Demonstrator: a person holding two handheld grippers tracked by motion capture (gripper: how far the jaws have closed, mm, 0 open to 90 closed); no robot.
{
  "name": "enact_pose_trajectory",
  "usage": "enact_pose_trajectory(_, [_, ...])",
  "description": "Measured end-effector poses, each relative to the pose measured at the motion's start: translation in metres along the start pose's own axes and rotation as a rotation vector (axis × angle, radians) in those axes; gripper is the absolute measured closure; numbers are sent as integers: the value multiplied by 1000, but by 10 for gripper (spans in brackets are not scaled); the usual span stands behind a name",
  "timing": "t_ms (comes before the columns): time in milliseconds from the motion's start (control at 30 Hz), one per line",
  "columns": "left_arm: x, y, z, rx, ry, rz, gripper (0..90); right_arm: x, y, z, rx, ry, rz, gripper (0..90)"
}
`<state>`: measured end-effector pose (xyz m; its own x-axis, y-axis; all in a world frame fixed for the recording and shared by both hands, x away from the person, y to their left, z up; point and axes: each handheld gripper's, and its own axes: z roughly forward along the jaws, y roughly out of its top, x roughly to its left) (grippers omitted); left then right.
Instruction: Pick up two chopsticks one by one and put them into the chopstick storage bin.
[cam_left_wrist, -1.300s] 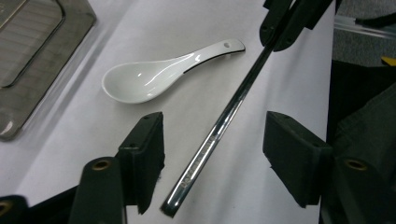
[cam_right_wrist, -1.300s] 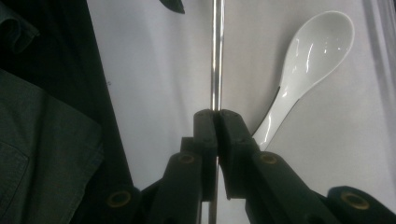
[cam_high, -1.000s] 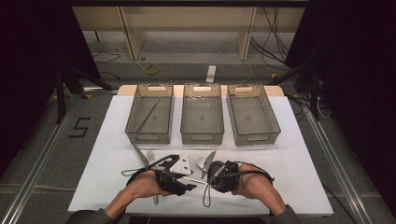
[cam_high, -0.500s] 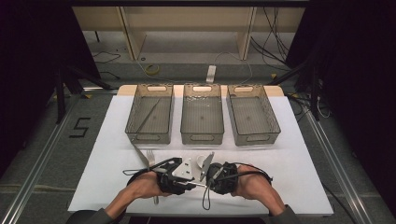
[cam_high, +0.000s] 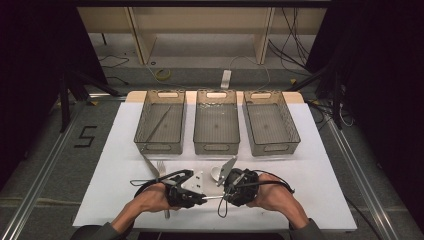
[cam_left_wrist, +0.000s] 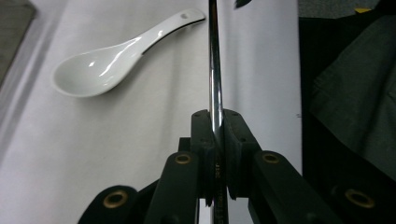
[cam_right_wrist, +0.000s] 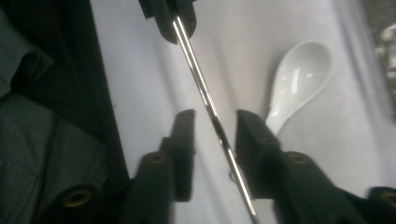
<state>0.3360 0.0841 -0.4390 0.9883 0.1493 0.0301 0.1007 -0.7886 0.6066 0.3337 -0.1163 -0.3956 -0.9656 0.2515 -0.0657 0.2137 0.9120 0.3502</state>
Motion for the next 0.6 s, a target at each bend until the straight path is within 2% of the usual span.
enact_pose_trajectory(100, [4,-1,-5,-15,26,-32,835,-3,-1,-8,-40,-41,38,576])
enact_pose_trajectory(167, [6,-3,-6,-21,44,-52,835,-5,-3,-11,-80,-48,94,534])
enact_pose_trajectory(300, [11,-5,-10,-27,88,-92,836,-12,-7,-14,-155,-74,144,463])
enact_pose_trajectory(600, [20,-8,-21,-68,176,-196,836,-16,-16,-17,-258,-115,207,384])
